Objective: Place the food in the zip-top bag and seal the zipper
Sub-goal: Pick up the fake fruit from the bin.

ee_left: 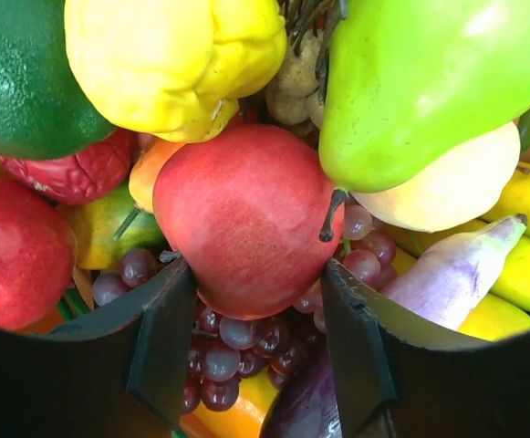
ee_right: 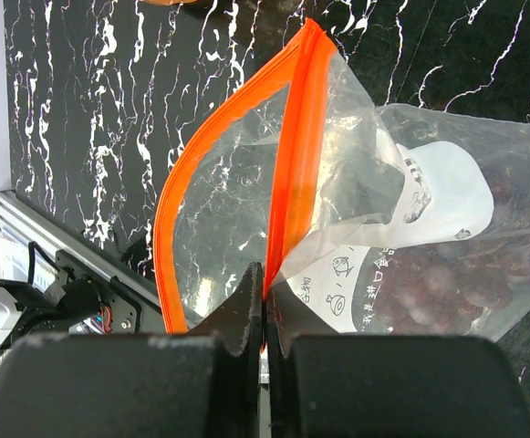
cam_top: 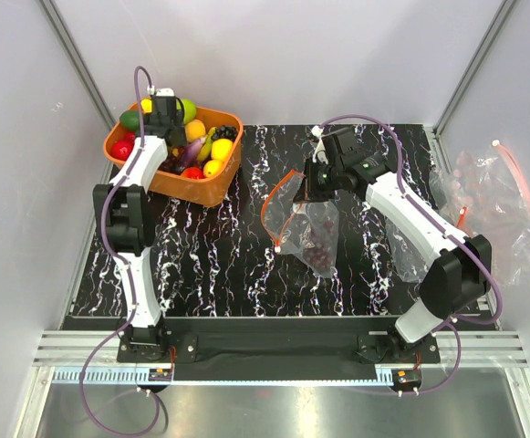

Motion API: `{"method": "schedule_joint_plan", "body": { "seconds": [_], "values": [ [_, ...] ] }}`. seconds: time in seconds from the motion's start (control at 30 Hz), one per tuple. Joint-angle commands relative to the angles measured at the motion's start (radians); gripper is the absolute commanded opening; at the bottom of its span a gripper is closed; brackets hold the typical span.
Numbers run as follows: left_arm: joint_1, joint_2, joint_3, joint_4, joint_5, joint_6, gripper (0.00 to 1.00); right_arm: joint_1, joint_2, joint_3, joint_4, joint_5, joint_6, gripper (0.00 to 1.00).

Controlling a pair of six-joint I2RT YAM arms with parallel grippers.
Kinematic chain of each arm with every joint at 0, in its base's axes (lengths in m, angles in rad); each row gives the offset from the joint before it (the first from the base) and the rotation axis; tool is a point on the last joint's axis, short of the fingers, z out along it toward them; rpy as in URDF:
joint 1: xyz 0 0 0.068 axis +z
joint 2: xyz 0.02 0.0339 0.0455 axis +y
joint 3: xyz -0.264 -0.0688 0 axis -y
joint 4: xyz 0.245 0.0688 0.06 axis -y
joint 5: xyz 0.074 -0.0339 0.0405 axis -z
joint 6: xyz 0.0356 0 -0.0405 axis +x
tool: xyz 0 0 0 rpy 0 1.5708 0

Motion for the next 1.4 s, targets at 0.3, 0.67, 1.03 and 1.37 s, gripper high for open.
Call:
{"method": "schedule_joint_plan", "body": {
  "seconds": [0.3, 0.67, 1.03, 1.37],
  "values": [
    [-0.039, -0.295, -0.198, 0.101, 0.083, -0.014, 0.33, 0.006, -0.018, 0.001, 0.044, -0.023, -0.012, 0.00],
    [-0.045, -0.591, -0.426, 0.112, 0.391, -0.073, 0.33, 0.006, -0.021, -0.008, 0.042, -0.019, 0.003, 0.00],
    [-0.113, -0.855, -0.659, 0.316, 0.851, -0.267, 0.34, 0.006, -0.003, 0.033, 0.024, 0.007, 0.008, 0.00],
    [-0.355, -0.895, -0.736, 0.354, 0.858, -0.341, 0.34, 0.006, -0.003, 0.036, 0.029, 0.043, 0.021, 0.00]
  ]
}}
